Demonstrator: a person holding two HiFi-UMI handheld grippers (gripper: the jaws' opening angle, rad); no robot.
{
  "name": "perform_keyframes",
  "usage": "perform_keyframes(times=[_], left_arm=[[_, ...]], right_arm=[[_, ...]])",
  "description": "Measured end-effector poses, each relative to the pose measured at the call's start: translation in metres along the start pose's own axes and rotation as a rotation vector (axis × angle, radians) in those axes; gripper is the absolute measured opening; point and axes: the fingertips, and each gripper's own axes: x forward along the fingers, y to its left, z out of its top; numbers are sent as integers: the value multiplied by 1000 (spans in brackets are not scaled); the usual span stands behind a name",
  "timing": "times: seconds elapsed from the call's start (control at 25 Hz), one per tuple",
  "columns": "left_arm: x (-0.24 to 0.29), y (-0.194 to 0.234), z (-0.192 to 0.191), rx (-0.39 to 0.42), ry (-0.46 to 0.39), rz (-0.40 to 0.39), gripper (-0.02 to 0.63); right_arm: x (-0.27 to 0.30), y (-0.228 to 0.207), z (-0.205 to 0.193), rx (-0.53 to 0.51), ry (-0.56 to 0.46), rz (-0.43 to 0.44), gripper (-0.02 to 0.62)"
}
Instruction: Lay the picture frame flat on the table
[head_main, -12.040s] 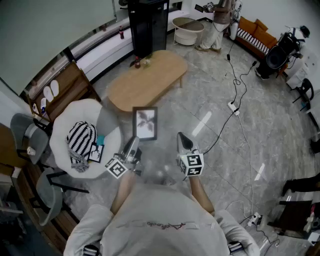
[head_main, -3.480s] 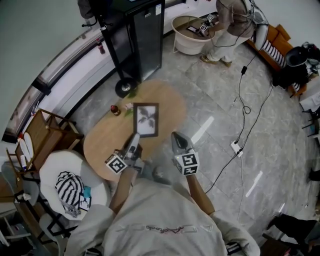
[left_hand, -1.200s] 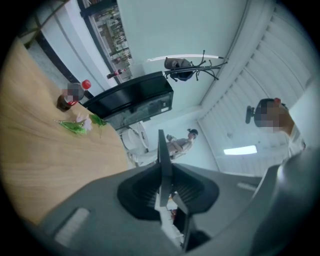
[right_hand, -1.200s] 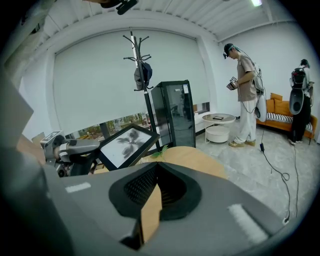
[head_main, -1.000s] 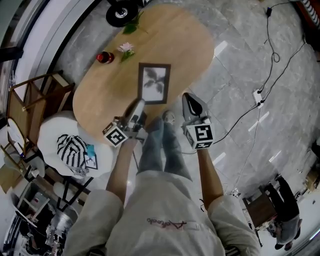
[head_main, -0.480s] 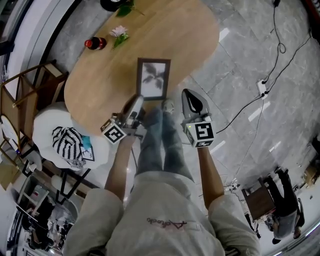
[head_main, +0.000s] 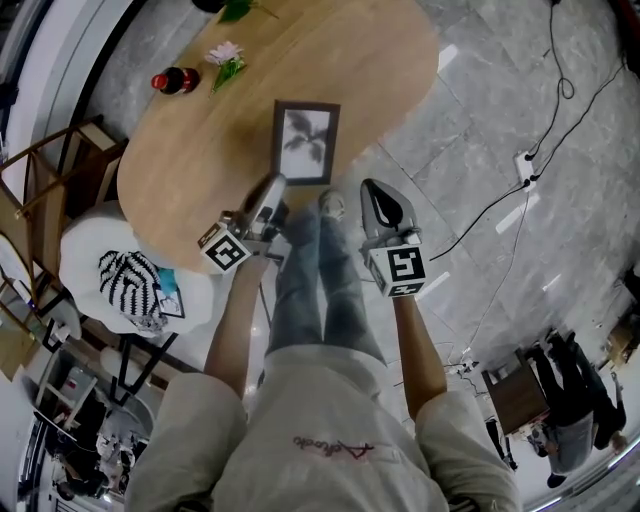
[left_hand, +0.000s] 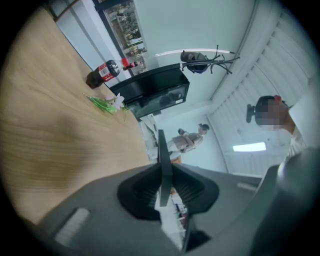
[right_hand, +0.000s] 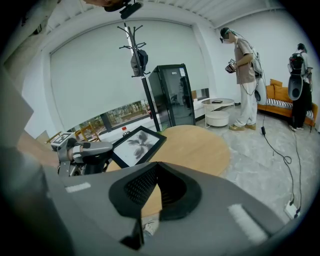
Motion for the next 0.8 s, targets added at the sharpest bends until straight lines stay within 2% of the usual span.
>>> perform_keyframes(times=[0.8], left_arm=[[70, 75, 0, -29, 15, 70, 69]], right_arm=[[19, -25, -7, 14, 4, 8, 3]])
